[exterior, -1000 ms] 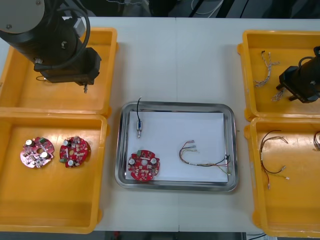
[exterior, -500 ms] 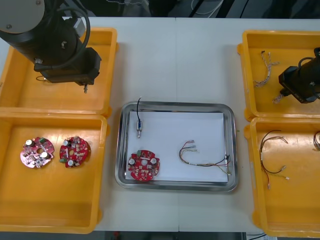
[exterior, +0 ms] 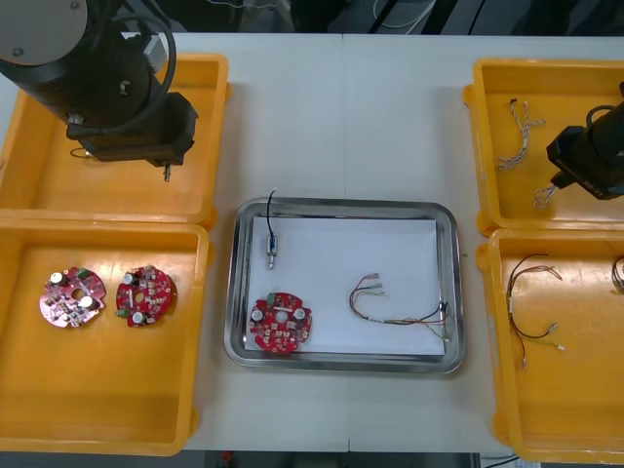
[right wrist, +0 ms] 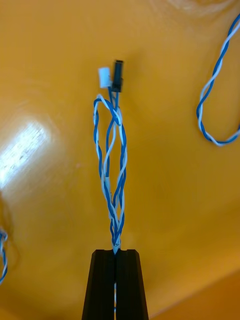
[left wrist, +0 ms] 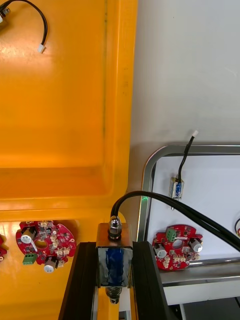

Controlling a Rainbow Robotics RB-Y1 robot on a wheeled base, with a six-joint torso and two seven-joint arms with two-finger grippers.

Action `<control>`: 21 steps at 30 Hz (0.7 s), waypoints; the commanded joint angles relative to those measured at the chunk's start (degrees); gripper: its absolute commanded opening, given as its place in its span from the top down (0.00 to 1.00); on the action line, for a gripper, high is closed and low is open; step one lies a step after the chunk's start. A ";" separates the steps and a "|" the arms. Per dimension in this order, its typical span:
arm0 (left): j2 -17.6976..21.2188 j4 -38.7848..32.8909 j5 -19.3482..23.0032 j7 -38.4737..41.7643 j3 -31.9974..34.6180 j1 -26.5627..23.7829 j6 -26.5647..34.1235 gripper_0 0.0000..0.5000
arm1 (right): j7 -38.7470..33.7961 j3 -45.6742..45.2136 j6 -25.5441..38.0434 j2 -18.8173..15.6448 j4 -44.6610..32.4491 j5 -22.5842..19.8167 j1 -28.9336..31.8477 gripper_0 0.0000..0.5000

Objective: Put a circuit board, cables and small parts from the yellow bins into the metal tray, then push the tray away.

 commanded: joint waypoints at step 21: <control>-13.23 -5.90 -12.63 -18.61 18.26 8.43 0.47 1.00 | 10.96 4.20 22.52 -3.94 -35.69 -3.97 0.90 1.00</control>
